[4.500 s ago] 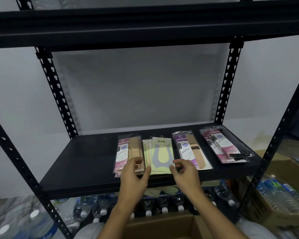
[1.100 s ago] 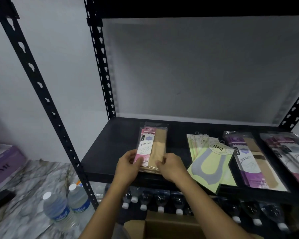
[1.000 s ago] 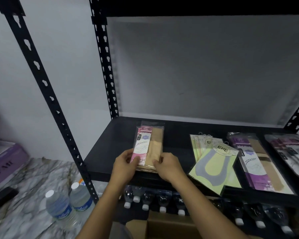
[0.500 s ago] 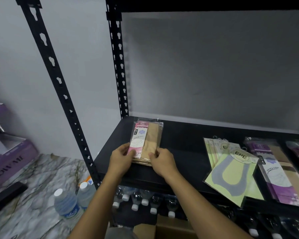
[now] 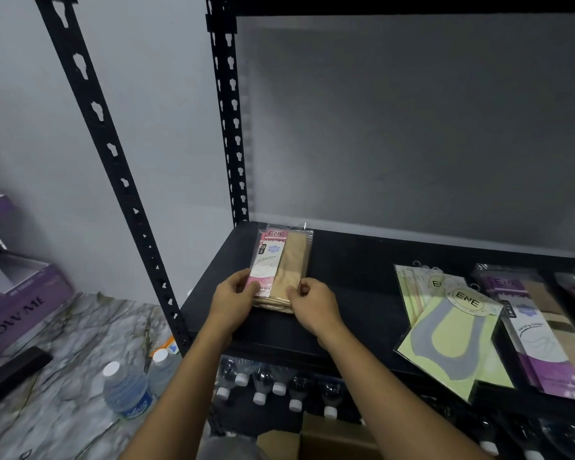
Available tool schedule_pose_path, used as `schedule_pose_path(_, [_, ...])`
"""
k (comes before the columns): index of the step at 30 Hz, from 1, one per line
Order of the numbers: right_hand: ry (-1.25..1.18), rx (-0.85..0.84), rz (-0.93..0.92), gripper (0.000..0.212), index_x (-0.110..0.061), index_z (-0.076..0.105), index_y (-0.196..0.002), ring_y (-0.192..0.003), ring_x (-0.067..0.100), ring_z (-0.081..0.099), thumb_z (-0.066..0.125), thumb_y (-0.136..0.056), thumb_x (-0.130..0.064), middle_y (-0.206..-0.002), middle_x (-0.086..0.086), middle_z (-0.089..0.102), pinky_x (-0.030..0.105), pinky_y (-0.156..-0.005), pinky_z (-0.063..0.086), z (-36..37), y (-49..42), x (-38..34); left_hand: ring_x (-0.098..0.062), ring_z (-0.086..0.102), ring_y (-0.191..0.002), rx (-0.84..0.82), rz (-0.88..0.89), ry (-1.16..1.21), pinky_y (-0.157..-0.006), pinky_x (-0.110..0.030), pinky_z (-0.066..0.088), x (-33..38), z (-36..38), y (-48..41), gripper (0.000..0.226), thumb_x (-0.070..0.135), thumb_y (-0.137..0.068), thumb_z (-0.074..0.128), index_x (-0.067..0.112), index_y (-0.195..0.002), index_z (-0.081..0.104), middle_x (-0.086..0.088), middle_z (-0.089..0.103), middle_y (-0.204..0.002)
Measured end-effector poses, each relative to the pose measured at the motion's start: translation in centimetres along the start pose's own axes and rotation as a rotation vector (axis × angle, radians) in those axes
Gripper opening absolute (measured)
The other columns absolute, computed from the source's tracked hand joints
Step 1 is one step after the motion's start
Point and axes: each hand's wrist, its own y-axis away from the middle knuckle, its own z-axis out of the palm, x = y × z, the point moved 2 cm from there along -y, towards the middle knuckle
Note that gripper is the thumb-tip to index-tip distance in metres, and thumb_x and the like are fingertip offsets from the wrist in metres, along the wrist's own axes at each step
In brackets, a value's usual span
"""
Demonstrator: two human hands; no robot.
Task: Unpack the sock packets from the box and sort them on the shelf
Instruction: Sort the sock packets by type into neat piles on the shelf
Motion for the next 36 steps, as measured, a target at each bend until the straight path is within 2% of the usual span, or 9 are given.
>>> schedule_pose_path(4, [-0.06,0.054,-0.005,0.03,-0.002,0.065,-0.099,-0.091,0.023,0.064,0.059,-0.089,-0.03,-0.102,0.01,0.068,0.039,-0.083,0.054,-0.9,0.5,-0.1,-0.017,0.059,-0.116,0.055,-0.007,-0.037,-0.093,-0.026,0.044,0.7,-0.4,0.4,0.051,0.021,-0.094,0.062,0.009,-0.141,0.048,-0.006,0.06,-0.133])
schedule_pose_path(6, [-0.084,0.101,-0.02,0.037,-0.005,0.063,-0.115,-0.097,0.016,0.061,0.06,-0.09,-0.033,-0.111,0.006,0.064,0.028,-0.084,0.052,-2.1,1.2,0.0,-0.016,0.054,-0.123,0.164,0.069,-0.12,-0.096,-0.025,0.04,1.4,-0.6,1.3,0.05,0.024,-0.094,0.061,0.012,-0.14,0.049,-0.003,0.057,-0.137])
schedule_pose_path(10, [-0.057,0.249,-0.09,0.034,-0.014,0.063,-0.118,-0.095,0.006,0.057,0.061,-0.09,-0.033,-0.113,-0.003,0.058,0.01,-0.072,0.041,-6.3,3.5,1.5,-0.013,0.055,-0.116,0.23,0.319,-0.174,-0.093,-0.027,0.044,3.1,1.9,5.8,0.034,0.023,-0.091,0.061,0.023,-0.125,0.06,0.006,0.058,-0.124])
schedule_pose_path(14, [-0.006,0.403,-0.075,0.029,-0.018,0.064,-0.115,-0.095,0.007,0.056,0.063,-0.089,-0.031,-0.111,-0.005,0.057,0.013,-0.074,0.04,-12.1,6.5,4.6,-0.01,0.051,-0.115,0.111,0.513,-0.232,-0.098,-0.031,0.042,4.3,7.5,9.6,0.029,0.021,-0.087,0.067,0.029,-0.115,0.061,0.011,0.055,-0.117])
schedule_pose_path(23, [0.152,0.545,0.047,0.036,-0.01,0.062,-0.119,-0.114,0.024,0.054,0.065,-0.086,-0.024,-0.121,0.007,0.057,0.036,-0.093,0.048,-20.0,10.7,11.0,0.004,0.052,-0.102,-0.339,0.327,-0.204,-0.08,-0.007,0.043,3.5,18.5,12.9,0.046,0.032,-0.088,0.068,0.021,-0.131,0.056,0.014,0.052,-0.117])
schedule_pose_path(26, [0.181,0.548,0.064,0.04,-0.006,0.06,-0.121,-0.117,0.026,0.05,0.067,-0.085,-0.023,-0.122,0.01,0.057,0.035,-0.095,0.045,-21.1,11.2,12.1,0.002,0.055,-0.101,-0.363,0.318,-0.223,-0.076,-0.005,0.043,3.8,20.2,13.4,0.045,0.031,-0.087,0.069,0.018,-0.129,0.057,0.011,0.054,-0.116])
schedule_pose_path(29, [0.185,0.526,0.08,0.043,-0.007,0.059,-0.123,-0.119,0.024,0.046,0.069,-0.084,-0.024,-0.121,0.009,0.056,0.032,-0.093,0.04,-21.7,11.3,12.8,-0.009,0.056,-0.11,-0.363,0.321,-0.276,-0.089,-0.021,0.046,3.8,21.3,13.9,0.05,0.031,-0.086,0.069,0.015,-0.132,0.056,0.005,0.053,-0.12])
schedule_pose_path(33, [0.186,0.455,0.116,0.044,-0.005,0.057,-0.121,-0.12,0.025,0.044,0.069,-0.084,-0.027,-0.12,0.011,0.053,0.025,-0.086,0.033,-21.7,11.4,13.6,-0.006,0.049,-0.104,-0.318,0.331,-0.343,-0.086,-0.019,0.038,3.7,22.0,14.4,0.055,0.029,-0.085,0.071,0.012,-0.135,0.053,0.004,0.049,-0.121])
schedule_pose_path(36, [0.175,0.426,0.151,0.053,-0.003,0.053,-0.128,-0.122,0.027,0.045,0.068,-0.085,-0.029,-0.124,0.012,0.051,0.031,-0.094,0.042,-22.0,11.2,13.9,-0.005,0.048,-0.099,-0.274,0.344,-0.367,-0.082,-0.016,0.037,3.7,22.5,15.1,0.052,0.03,-0.084,0.071,0.011,-0.131,0.055,0.006,0.046,-0.115])
